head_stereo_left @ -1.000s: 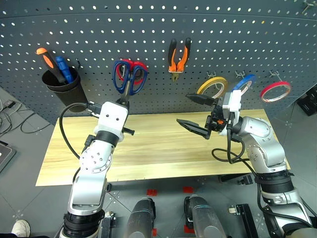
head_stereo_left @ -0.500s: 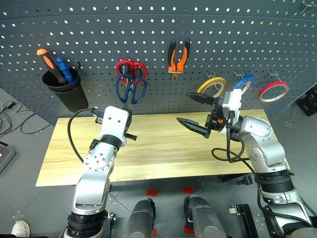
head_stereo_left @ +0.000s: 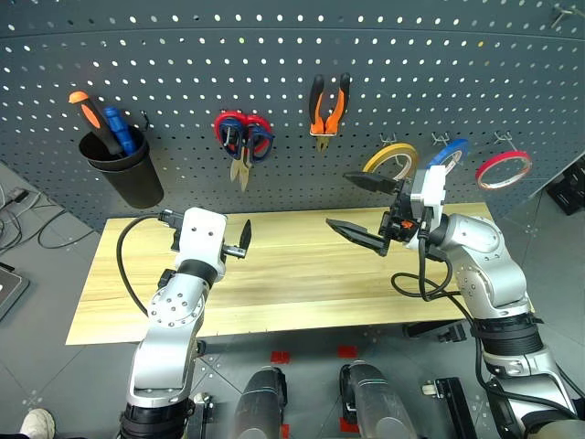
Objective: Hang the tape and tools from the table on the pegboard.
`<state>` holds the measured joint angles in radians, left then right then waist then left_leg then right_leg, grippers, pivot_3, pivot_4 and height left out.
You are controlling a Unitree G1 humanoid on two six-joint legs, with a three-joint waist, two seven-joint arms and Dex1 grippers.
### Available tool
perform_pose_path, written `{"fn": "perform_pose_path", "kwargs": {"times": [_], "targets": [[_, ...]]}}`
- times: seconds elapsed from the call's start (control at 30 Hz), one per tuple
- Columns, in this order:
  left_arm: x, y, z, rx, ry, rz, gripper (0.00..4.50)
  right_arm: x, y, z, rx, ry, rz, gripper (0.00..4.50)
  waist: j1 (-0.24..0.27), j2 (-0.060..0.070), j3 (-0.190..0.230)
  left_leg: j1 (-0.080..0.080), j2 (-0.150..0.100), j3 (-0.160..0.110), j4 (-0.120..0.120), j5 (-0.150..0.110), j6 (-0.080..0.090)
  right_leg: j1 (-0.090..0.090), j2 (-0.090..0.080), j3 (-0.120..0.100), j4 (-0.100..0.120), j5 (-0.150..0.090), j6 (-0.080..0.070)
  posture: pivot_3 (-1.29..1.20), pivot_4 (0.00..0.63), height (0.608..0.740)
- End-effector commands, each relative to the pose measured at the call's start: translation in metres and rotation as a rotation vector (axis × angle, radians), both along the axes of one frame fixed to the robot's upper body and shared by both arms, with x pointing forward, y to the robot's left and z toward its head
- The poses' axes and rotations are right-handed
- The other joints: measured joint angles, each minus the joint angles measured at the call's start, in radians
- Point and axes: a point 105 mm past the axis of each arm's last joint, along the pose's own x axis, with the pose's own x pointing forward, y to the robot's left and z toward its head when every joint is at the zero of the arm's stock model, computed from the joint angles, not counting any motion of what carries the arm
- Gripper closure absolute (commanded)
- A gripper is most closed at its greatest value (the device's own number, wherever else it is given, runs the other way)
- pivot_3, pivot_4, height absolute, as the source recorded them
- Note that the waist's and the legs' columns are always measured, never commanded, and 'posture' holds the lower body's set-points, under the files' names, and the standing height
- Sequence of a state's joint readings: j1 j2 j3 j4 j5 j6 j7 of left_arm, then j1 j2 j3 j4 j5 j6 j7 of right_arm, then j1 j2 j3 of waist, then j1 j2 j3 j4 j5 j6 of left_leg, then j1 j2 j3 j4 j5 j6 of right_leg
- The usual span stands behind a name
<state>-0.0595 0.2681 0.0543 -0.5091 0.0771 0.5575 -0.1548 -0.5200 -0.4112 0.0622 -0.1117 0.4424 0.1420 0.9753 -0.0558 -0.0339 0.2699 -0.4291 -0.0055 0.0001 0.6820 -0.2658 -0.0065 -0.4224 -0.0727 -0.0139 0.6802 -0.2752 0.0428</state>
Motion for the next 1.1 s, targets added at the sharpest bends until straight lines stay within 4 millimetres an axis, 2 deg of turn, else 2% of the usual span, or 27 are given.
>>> {"fn": "perform_pose_path", "kwargs": {"times": [0.03,0.13,0.2,0.23,0.47,0.67,0.8,0.97,1.1], "targets": [[-0.020,0.016,-0.028,-0.007,0.095,0.068,0.02,-0.008,0.003,0.004,-0.006,-0.024,0.026,0.00,-0.001,0.000,0.000,0.000,0.000,0.000,0.000,0.000,0.000,0.000,0.000,0.000,0.000,0.000,0.000,-0.12,0.229,0.740],[-0.037,0.041,-0.050,-0.033,0.197,0.178,0.02,-0.013,0.012,-0.005,-0.054,-0.016,0.042,0.00,-0.001,0.000,0.000,0.000,0.001,0.000,0.000,-0.001,0.001,0.000,0.000,0.002,0.000,0.000,0.000,-0.12,0.254,0.740],[-0.041,0.056,-0.052,-0.031,0.222,0.220,0.02,-0.016,0.019,-0.007,-0.067,-0.009,0.051,0.00,0.002,0.000,0.000,0.001,0.001,-0.001,0.000,-0.003,0.005,0.000,0.000,0.001,0.000,0.000,0.000,-0.11,0.265,0.740],[-0.041,0.064,-0.050,-0.028,0.227,0.232,0.02,-0.018,0.025,-0.008,-0.076,0.001,0.059,0.00,0.003,0.000,0.001,0.001,0.001,-0.002,0.000,-0.003,0.005,0.000,0.000,0.001,0.000,0.000,0.000,-0.11,0.294,0.740],[-0.015,0.124,-0.037,-0.032,0.311,0.242,0.02,-0.029,0.069,-0.009,-0.162,0.018,0.132,0.00,0.005,0.002,0.017,0.004,0.000,-0.002,0.000,-0.003,0.006,0.003,0.001,0.001,0.001,0.000,0.000,-0.09,0.369,0.740],[0.022,0.129,-0.041,-0.057,0.409,0.128,0.02,-0.018,0.089,-0.015,-0.240,0.037,0.130,0.00,0.006,0.003,0.050,0.004,-0.001,-0.001,0.000,-0.004,0.006,0.002,0.000,0.000,0.001,0.000,-0.001,-0.10,0.426,0.740],[0.041,0.119,-0.045,-0.139,0.436,0.051,0.02,-0.009,0.098,-0.014,-0.265,0.027,0.113,0.00,0.001,0.001,0.076,0.004,0.000,-0.001,0.001,-0.003,0.007,0.001,0.000,-0.001,0.002,0.000,-0.001,-0.11,0.447,0.740],[0.060,0.109,-0.044,-0.136,0.439,0.006,0.02,-0.004,0.100,-0.009,-0.254,0.032,0.095,0.00,-0.004,0.000,0.104,0.003,0.001,0.000,0.000,-0.003,0.006,-0.001,0.000,-0.001,0.002,0.000,-0.001,-0.13,0.466,0.740],[0.071,0.115,-0.042,-0.113,0.437,0.038,0.02,-0.006,0.100,-0.007,-0.248,0.036,0.096,0.00,-0.006,0.001,0.125,0.003,0.001,0.001,0.001,-0.003,0.006,-0.002,0.000,-0.001,0.002,0.000,-0.001,-0.15,0.481,0.740]]}}
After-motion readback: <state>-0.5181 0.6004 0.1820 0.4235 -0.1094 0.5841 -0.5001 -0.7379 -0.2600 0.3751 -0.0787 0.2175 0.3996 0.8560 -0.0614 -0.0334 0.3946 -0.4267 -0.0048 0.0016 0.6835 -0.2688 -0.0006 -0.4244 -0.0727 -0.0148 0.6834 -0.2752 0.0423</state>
